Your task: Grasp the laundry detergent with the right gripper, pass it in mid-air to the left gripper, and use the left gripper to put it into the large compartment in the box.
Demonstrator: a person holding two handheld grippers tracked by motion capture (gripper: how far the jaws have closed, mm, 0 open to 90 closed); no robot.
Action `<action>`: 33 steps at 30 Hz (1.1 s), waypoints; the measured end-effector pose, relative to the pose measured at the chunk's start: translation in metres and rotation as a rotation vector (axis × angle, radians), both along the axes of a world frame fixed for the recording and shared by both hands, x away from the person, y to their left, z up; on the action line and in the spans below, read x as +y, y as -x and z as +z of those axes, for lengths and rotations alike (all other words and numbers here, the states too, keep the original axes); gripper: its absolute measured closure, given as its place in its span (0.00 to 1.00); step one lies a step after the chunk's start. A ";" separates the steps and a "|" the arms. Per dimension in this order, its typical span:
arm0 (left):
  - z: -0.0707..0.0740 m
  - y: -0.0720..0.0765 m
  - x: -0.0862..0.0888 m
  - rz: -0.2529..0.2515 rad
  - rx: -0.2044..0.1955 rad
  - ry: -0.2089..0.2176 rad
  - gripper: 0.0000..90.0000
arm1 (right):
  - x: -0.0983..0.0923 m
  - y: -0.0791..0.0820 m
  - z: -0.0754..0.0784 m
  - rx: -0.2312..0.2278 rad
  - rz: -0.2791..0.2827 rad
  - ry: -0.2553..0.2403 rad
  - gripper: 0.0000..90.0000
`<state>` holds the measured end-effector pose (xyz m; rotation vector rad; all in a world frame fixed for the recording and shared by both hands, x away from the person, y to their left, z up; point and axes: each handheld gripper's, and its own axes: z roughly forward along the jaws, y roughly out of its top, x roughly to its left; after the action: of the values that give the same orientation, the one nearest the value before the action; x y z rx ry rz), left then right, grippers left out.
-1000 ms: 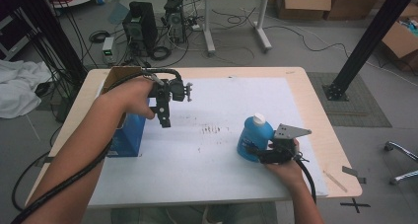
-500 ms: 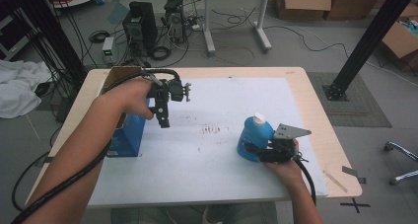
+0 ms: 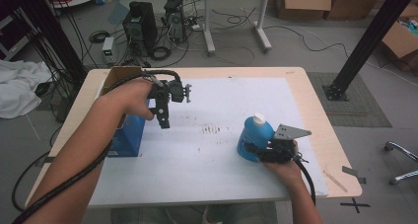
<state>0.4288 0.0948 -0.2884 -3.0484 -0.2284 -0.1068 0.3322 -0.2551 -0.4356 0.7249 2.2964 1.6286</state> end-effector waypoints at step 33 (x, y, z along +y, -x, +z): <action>0.001 0.006 -0.003 -0.024 0.013 0.021 0.00 | 0.012 0.004 0.035 -0.048 0.103 0.059 0.50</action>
<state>0.4231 0.0920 -0.2878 -3.0727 -0.1938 -0.0868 0.3279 -0.2435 -0.4007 0.5575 2.3722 1.5952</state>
